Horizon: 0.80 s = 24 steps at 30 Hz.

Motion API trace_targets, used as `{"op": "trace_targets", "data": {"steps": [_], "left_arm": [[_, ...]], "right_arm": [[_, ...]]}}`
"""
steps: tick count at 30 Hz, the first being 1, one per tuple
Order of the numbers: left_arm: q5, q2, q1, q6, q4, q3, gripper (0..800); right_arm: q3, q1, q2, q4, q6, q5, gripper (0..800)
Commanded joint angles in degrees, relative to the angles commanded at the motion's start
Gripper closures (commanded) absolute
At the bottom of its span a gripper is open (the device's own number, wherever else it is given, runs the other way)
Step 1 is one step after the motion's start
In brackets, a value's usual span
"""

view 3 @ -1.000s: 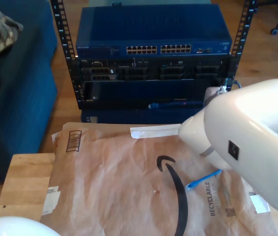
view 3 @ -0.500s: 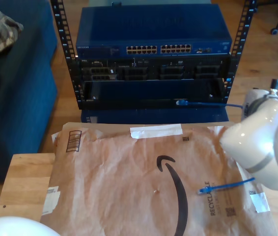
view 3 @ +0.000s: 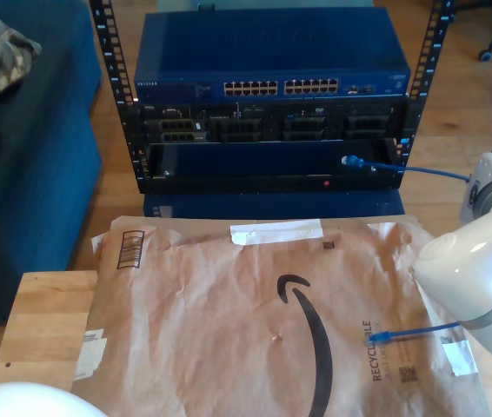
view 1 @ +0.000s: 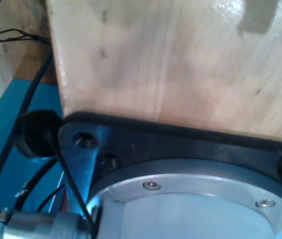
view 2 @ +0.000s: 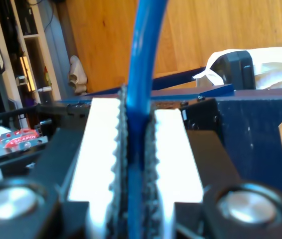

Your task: Grab the cable and plug it in

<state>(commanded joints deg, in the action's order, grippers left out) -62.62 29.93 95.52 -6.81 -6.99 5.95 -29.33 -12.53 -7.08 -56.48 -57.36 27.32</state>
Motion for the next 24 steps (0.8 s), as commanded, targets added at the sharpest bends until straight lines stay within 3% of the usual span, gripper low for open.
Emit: {"op": "trace_targets", "data": {"steps": [2, 11, 18, 24], "left_arm": [[0.0, 0.0, 0.0, 0.0, 0.0, 0.0, 0], [0.0, 0.0, 0.0, 0.0, 0.0, 0.0, 0], [0.0, 0.0, 0.0, 0.0, 0.0, 0.0, 0], [0.0, 0.0, 0.0, 0.0, 0.0, 0.0, 0]], "right_arm": [[-0.4, 1.9, -0.4, 1.9, 0.2, -2.5, 800], [-1.9, 11.6, -6.2, 19.8, 0.0, -22.1, 800], [-1.2, 12.7, -12.2, 25.2, 0.2, -35.3, 800], [0.4, 12.6, -12.7, 27.4, 0.2, -36.8, 800]]}}
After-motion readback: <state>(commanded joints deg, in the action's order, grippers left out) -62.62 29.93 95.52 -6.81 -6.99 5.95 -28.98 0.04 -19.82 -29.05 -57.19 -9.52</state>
